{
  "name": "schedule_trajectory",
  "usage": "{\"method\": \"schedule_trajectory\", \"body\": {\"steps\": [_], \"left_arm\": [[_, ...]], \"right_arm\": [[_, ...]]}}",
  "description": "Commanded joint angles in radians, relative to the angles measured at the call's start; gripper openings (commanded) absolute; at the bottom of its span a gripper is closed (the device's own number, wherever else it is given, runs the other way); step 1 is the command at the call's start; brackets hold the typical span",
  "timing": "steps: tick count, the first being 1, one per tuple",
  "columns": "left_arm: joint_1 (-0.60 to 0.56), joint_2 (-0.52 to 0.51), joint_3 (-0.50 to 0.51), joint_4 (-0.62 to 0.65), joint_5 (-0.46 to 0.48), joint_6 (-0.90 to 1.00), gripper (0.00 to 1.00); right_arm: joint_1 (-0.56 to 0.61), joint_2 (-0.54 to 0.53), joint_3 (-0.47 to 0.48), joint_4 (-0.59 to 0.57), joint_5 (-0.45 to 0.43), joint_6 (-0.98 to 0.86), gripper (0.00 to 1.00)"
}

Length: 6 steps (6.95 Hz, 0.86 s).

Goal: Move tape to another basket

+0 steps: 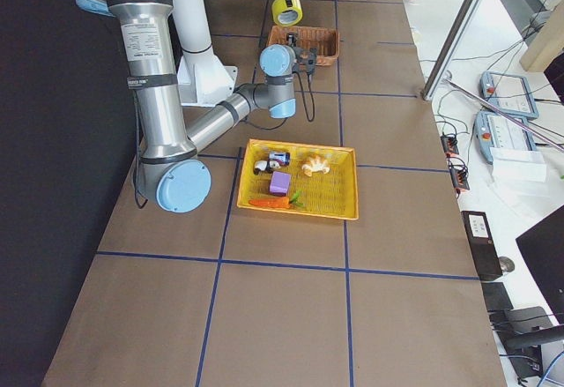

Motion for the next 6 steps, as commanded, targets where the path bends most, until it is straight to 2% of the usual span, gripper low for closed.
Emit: {"method": "schedule_trajectory", "body": {"steps": [1,2,3,6], "left_arm": [[-0.066,0.0,-0.003,0.266,-0.099,0.149,0.0],[-0.11,0.0,-0.004,0.402,-0.169,0.236,0.0],[-0.121,0.002,-0.001,0.504,-0.176,0.311,0.0],[-0.164,0.094,0.008,0.731,-0.169,0.592,0.0]], "right_arm": [[0.05,0.006,0.001,-0.318,0.034,-0.198,1.0],[0.072,0.006,0.012,-0.463,0.031,-0.304,1.0],[0.092,0.006,0.021,-0.592,0.03,-0.408,1.0],[0.216,0.005,0.024,-1.048,0.022,-0.967,1.0]]}}
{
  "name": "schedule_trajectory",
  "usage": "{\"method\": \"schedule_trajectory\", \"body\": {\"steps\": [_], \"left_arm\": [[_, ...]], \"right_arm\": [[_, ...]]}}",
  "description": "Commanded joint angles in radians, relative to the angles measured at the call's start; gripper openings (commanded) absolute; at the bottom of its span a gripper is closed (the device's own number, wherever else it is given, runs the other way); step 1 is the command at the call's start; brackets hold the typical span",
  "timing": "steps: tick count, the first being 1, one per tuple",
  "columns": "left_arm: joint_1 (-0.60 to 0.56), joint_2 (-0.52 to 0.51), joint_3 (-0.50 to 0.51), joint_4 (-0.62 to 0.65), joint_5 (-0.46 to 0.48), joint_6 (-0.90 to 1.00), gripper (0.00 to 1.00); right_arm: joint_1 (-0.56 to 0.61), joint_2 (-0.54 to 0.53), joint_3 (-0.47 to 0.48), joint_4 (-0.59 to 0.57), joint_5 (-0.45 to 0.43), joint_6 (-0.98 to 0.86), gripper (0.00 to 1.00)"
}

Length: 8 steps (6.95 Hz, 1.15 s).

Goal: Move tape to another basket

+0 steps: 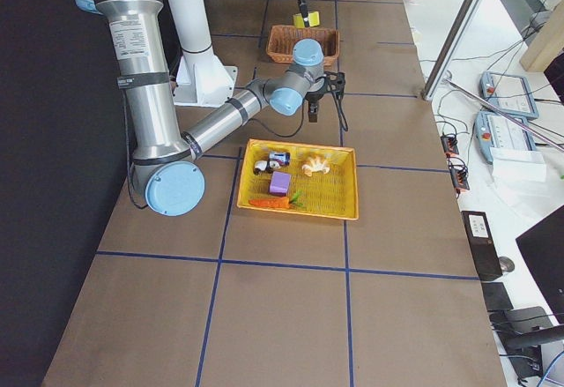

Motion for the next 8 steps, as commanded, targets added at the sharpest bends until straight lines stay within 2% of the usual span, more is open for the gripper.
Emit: {"method": "schedule_trajectory", "body": {"steps": [1,2,3,4,5,6,7,8], "left_arm": [[-0.012,0.026,0.046,0.135,0.007,0.124,0.0],[-0.001,0.026,0.112,0.134,0.007,0.124,0.0],[0.007,0.029,0.149,0.129,0.007,0.126,0.0],[0.019,0.027,0.172,0.129,0.007,0.126,0.0],[0.051,0.023,0.198,0.129,0.007,0.126,0.0],[0.065,0.012,0.23,0.129,0.007,0.126,0.04],[0.083,0.012,0.237,0.13,0.007,0.127,0.38],[0.083,0.014,0.237,0.131,0.009,0.137,0.99]], "right_arm": [[0.119,0.0,0.002,-0.272,0.003,-0.397,1.0],[0.189,0.001,0.002,-0.376,0.012,-0.595,1.0],[0.236,0.0,0.021,-0.455,0.014,-0.716,1.0],[0.247,0.003,0.04,-0.507,0.012,-0.75,1.0],[0.25,0.0,0.041,-0.509,0.014,-0.75,1.0],[0.254,-0.005,0.043,-0.509,0.02,-0.75,1.0],[0.264,-0.008,0.043,-0.508,0.049,-0.751,1.0],[0.27,-0.009,0.048,-0.508,0.061,-0.75,1.0]]}}
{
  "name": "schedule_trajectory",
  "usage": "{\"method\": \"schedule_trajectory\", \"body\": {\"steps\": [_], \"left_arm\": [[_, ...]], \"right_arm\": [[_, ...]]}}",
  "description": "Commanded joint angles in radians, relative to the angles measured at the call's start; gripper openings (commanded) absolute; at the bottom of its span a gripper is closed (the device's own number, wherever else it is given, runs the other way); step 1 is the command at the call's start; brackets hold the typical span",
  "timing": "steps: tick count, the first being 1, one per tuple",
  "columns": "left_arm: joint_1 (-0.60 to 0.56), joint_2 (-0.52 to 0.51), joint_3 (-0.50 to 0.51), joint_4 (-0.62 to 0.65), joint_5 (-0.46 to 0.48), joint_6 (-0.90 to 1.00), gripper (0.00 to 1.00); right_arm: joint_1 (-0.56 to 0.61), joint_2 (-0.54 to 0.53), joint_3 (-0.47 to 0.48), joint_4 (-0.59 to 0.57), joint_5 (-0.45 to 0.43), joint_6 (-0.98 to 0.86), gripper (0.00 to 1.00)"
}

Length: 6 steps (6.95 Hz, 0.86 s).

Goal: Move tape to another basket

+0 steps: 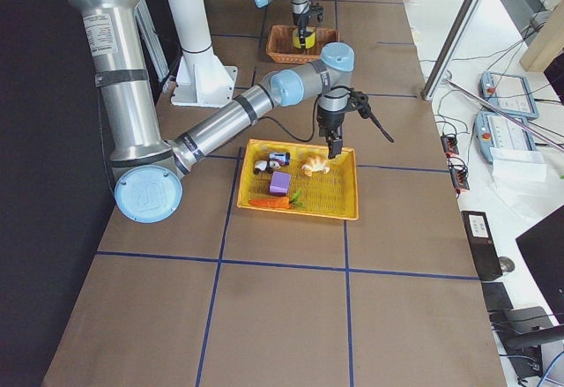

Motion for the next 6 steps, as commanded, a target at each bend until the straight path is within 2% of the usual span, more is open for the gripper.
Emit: {"method": "schedule_trajectory", "body": {"steps": [1,2,3,4,6], "left_arm": [[-0.001,-0.002,-0.009,0.003,0.0,0.056,1.0],[-0.045,0.006,-0.038,0.017,-0.014,0.141,1.0],[-0.111,0.014,-0.076,0.083,-0.083,0.277,1.0],[-0.209,0.062,-0.104,0.136,-0.159,0.452,1.0],[-0.477,0.214,-0.1,0.14,-0.306,0.852,1.0]], "right_arm": [[0.008,-0.003,0.004,0.0,0.019,-0.002,1.0],[0.019,-0.003,0.002,-0.002,0.022,-0.003,1.0],[0.04,-0.013,-0.001,-0.004,0.04,-0.046,1.0],[0.086,-0.045,-0.005,-0.007,0.052,-0.13,1.0],[0.199,-0.126,-0.042,-0.005,0.055,-0.346,1.0]]}}
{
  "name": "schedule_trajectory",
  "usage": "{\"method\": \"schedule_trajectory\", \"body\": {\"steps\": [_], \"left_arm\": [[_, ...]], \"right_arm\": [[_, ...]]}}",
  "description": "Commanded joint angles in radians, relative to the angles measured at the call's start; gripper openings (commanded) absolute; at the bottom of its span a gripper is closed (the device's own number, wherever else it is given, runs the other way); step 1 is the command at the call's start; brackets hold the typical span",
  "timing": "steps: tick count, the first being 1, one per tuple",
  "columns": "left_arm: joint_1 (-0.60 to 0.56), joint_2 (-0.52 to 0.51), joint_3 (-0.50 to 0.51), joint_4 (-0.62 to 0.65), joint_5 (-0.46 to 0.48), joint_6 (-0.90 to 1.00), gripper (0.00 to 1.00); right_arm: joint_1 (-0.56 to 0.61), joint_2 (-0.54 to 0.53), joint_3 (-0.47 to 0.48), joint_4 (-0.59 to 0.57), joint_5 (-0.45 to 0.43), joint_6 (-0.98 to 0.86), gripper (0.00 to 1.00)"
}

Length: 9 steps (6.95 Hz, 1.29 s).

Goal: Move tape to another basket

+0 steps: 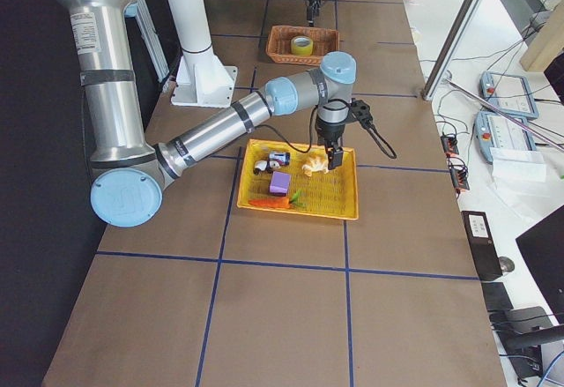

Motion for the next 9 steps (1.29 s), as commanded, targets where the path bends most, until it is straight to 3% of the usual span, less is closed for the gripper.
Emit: {"method": "schedule_trajectory", "body": {"steps": [1,3,5,8,9], "left_arm": [[-0.297,0.154,0.03,0.012,-0.144,0.439,1.0],[-0.526,0.23,0.152,0.013,-0.22,0.666,1.0],[-0.667,0.311,0.196,0.012,-0.292,0.681,1.0],[-0.683,0.428,0.199,0.027,-0.304,0.676,1.0],[-0.68,0.419,0.202,0.042,-0.298,0.676,1.0]], "right_arm": [[0.126,-0.078,-0.076,0.004,0.018,-0.252,1.0],[0.2,-0.12,-0.174,0.01,0.023,-0.333,1.0],[0.223,-0.123,-0.269,0.009,0.024,-0.277,1.0],[0.228,-0.126,-0.264,0.01,0.03,-0.241,1.0],[0.228,-0.126,-0.265,0.012,0.03,-0.243,1.0]]}}
